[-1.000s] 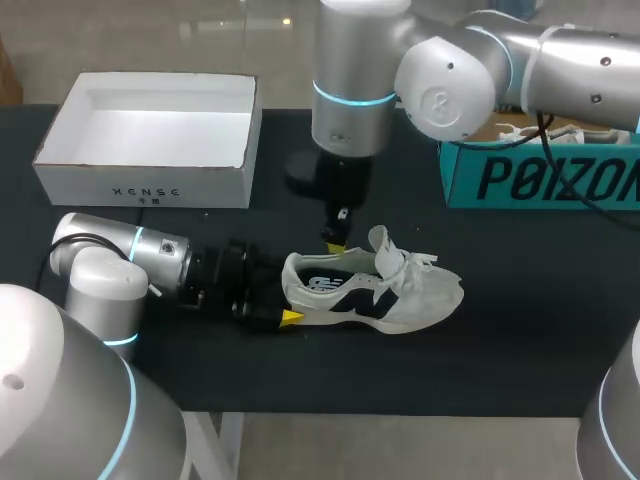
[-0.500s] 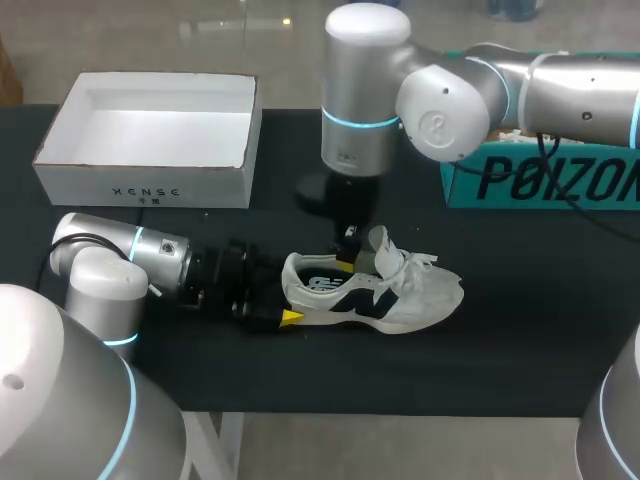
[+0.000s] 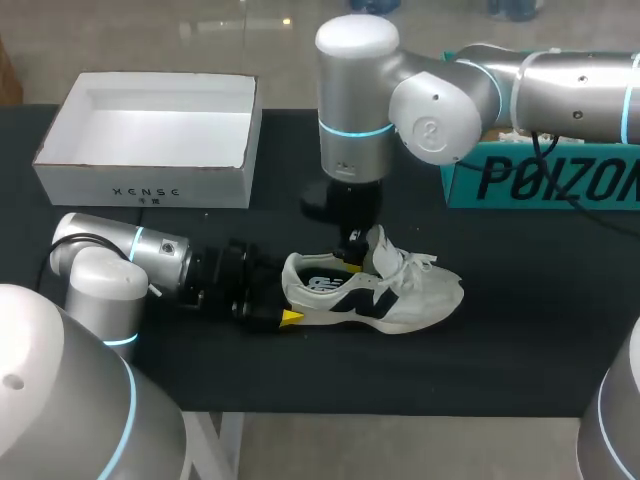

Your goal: Take the shoe out of the shoebox, open the shoe tongue, remove and reinsert the insole, then place the shoe into the shoebox

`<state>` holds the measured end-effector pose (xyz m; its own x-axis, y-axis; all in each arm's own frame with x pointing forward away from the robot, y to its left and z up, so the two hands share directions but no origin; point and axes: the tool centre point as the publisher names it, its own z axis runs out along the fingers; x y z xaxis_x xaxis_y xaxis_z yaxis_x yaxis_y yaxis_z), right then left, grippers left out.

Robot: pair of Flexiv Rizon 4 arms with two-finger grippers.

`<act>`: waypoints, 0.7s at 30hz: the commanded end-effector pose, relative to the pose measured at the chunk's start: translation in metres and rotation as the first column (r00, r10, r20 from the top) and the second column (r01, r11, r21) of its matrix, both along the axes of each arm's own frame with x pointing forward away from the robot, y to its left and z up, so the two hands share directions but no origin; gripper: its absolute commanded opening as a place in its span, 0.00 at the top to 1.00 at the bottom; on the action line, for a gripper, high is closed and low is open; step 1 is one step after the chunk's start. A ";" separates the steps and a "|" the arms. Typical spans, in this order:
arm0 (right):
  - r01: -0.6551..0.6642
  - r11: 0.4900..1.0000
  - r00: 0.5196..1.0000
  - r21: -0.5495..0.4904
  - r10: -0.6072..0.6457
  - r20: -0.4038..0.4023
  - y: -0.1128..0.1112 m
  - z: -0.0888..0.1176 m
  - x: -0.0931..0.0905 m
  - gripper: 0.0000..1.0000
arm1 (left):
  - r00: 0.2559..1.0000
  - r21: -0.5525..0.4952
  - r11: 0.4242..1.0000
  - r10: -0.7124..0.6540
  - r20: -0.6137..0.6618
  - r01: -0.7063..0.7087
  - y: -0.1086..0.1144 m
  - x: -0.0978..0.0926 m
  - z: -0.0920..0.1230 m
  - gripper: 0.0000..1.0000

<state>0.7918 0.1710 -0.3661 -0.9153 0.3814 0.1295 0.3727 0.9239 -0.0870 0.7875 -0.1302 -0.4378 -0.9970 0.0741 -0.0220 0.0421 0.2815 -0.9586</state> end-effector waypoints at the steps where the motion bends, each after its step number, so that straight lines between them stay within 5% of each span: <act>1: 0.006 1.000 1.000 -0.028 -0.006 0.003 0.005 0.002 0.003 1.00 | 1.000 0.003 1.000 0.001 0.002 -0.001 0.000 0.001 -0.005 1.00; 12: 0.007 0.999 1.000 -0.037 -0.007 -0.004 0.004 -0.005 0.007 1.00 | 1.000 0.003 1.000 0.001 0.002 -0.001 0.000 0.001 -0.005 1.00; 21: 0.011 0.999 1.000 -0.033 -0.011 -0.011 0.003 -0.006 0.009 0.71 | 1.000 0.003 1.000 0.001 0.002 -0.001 0.000 0.001 -0.005 1.00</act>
<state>0.7994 0.1750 -0.3706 -0.9100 0.3951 0.1253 0.3812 0.9165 -0.1214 0.7875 -0.1303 -0.4378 -0.9970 0.0740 -0.0218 0.0418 0.2816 -0.9586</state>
